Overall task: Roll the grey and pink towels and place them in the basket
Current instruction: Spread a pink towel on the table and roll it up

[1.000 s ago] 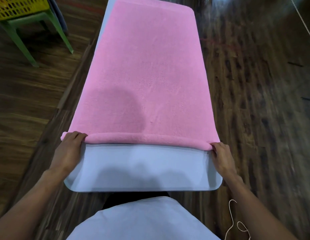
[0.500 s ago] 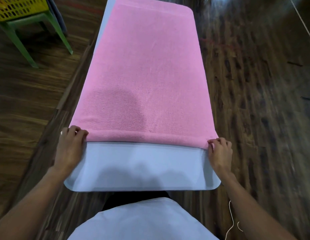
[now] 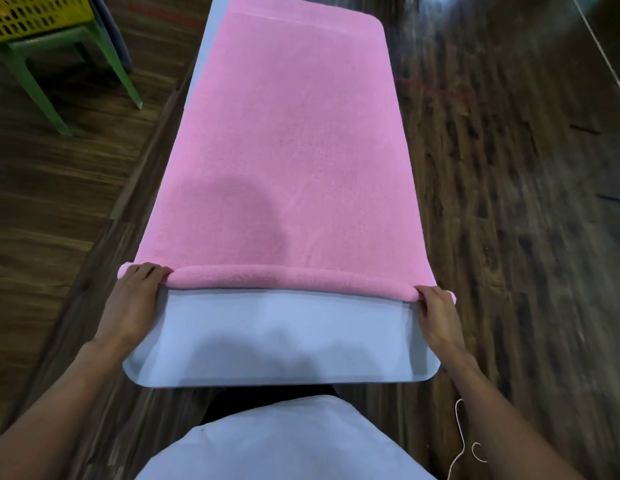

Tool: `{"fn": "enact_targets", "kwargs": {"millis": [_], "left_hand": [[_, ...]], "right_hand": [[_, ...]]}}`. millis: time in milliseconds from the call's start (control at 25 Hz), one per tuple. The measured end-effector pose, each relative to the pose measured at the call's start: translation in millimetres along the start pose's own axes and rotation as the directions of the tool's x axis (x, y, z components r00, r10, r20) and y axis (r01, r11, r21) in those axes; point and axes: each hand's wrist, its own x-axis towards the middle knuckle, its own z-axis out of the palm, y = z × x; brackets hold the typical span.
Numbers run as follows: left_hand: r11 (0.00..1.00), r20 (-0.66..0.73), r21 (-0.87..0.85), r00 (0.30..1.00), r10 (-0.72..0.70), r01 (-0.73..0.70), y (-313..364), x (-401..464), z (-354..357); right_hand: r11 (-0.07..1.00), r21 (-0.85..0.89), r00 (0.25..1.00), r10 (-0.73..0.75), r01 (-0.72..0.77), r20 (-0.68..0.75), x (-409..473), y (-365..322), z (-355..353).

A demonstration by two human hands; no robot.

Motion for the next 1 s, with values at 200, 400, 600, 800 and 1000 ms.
{"fn": "enact_targets", "kwargs": {"millis": [200,400,600,800,1000], "left_hand": [[0.993,0.211,-0.111,0.975,0.071,-0.048,-16,15,-14],[1.0,-0.077,-0.028,0.997,0.01,-0.012,-6,33,-7],[0.997,-0.144,0.072,0.989,0.011,-0.001,17,-13,18],[0.996,-0.069,0.042,0.995,-0.072,0.075,18,11,14],[0.999,0.028,-0.01,0.999,-0.045,0.046,7,-1,2]], "right_hand": [[0.996,0.081,0.99,0.031,-0.043,0.139,12,7,-18],[0.979,0.06,0.966,0.2,-0.193,-0.165,29,-15,-11],[0.996,-0.083,0.986,-0.032,0.018,-0.165,-1,-11,14],[0.995,0.099,0.998,0.033,-0.027,-0.058,20,-21,1],[0.977,0.197,0.996,0.079,-0.086,0.042,-2,-20,-17]]}}
